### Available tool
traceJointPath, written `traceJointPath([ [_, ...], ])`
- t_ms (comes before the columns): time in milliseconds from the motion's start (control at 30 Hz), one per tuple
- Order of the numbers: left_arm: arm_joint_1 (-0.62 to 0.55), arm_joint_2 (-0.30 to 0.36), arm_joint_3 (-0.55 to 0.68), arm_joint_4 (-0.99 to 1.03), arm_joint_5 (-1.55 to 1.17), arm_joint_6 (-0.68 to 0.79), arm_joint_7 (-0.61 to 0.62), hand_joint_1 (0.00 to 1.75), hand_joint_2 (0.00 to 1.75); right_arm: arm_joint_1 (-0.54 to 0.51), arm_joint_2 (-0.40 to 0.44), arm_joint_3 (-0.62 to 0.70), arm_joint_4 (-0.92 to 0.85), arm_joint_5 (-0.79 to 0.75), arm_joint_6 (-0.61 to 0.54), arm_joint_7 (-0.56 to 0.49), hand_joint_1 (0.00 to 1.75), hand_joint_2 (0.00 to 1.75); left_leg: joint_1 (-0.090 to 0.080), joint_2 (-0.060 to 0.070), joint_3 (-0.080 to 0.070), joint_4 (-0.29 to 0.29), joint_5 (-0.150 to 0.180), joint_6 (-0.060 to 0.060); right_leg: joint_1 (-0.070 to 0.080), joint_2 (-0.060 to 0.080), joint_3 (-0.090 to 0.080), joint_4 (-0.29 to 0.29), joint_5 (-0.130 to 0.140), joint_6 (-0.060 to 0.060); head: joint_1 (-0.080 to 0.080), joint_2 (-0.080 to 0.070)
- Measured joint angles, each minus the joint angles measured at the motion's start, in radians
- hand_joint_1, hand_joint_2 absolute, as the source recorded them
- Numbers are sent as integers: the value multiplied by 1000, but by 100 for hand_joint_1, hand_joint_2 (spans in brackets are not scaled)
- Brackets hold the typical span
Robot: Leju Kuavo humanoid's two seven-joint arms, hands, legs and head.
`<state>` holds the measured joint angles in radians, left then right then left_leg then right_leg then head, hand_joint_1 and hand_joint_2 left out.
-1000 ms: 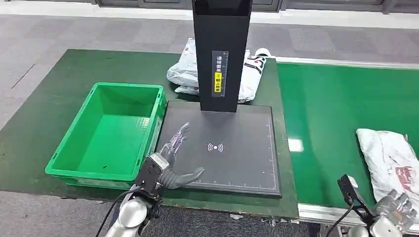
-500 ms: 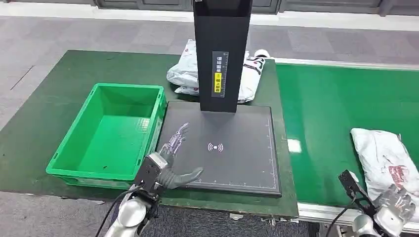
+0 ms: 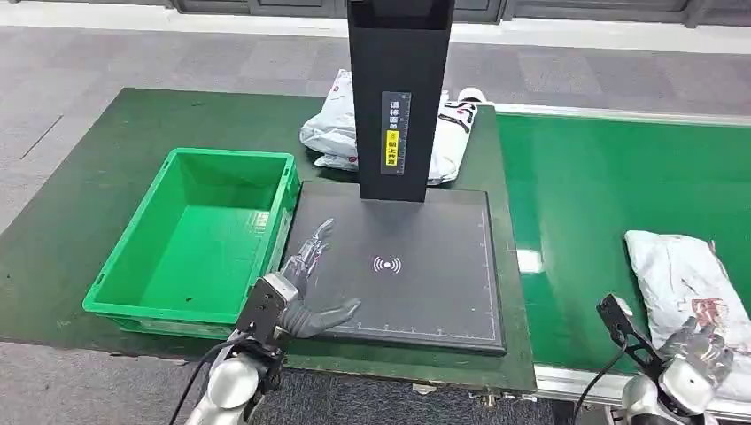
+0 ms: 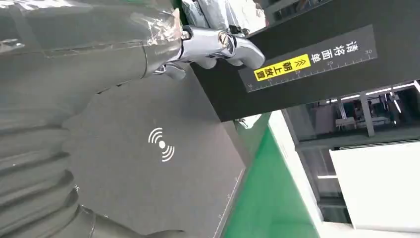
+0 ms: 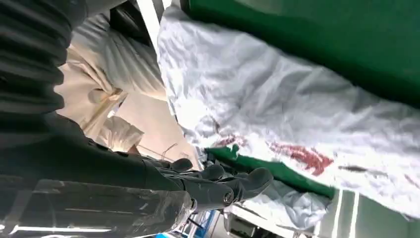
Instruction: Moved the parcel from conveyor to table for the left to box.
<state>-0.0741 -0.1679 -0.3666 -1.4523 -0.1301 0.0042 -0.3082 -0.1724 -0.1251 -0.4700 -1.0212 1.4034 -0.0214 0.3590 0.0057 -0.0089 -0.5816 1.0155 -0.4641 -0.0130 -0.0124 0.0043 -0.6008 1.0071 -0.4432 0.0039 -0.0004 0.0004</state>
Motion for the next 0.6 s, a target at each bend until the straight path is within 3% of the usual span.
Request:
traceJointPath([
  [600,1,-31,0,1,-24,-35,18,0,175,68,27,-69,-123,7,-52,18,0,175,0,0,0,0,-1,0,-1,0,-1,0,-1,0,0,0],
])
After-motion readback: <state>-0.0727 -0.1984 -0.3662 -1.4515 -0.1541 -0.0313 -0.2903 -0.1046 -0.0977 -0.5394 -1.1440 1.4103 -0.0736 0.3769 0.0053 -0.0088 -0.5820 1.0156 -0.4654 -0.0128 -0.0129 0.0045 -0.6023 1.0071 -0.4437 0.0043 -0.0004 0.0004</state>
